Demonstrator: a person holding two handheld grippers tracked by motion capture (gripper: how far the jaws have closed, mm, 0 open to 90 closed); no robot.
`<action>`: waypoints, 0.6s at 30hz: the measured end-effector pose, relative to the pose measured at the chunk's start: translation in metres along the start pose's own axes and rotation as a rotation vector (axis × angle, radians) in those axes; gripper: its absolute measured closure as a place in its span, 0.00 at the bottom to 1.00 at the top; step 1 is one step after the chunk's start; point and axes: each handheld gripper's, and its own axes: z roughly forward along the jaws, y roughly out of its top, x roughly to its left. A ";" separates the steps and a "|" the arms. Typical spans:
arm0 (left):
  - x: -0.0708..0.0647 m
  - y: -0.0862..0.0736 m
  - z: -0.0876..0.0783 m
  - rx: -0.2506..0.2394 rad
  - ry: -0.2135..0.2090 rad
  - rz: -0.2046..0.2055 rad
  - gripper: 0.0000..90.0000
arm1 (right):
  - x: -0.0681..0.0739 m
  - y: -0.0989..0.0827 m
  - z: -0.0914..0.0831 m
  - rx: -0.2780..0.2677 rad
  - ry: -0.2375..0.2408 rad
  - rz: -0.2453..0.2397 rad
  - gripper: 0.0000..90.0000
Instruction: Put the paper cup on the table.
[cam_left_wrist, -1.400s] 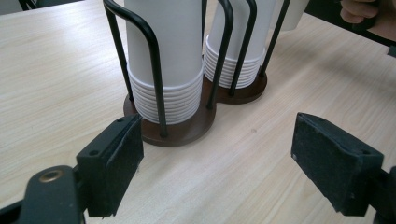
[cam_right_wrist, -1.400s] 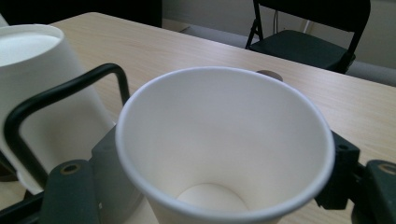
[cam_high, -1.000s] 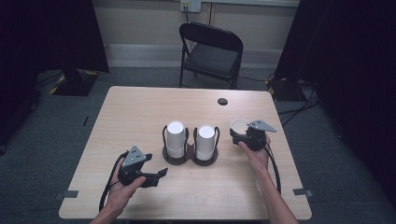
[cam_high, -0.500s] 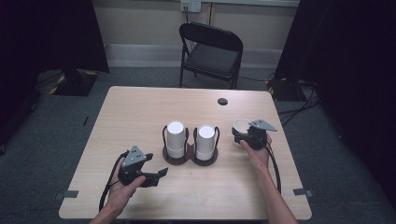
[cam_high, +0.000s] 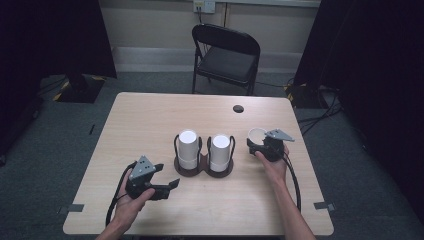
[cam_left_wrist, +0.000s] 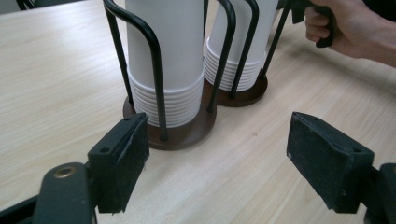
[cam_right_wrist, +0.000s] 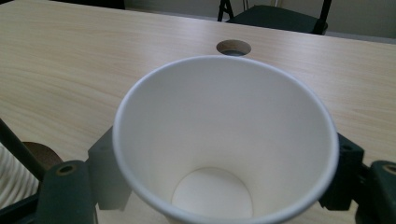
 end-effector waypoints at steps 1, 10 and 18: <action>0.000 0.000 0.000 0.000 0.004 -0.003 0.23 | 0.000 0.000 0.000 0.005 0.000 -0.002 0.25; 0.001 0.002 -0.006 -0.038 0.022 -0.007 0.23 | -0.001 -0.001 0.000 0.028 0.016 0.018 0.20; 0.002 0.002 -0.005 -0.037 0.025 -0.009 0.23 | -0.004 -0.007 0.003 0.084 0.041 0.051 0.15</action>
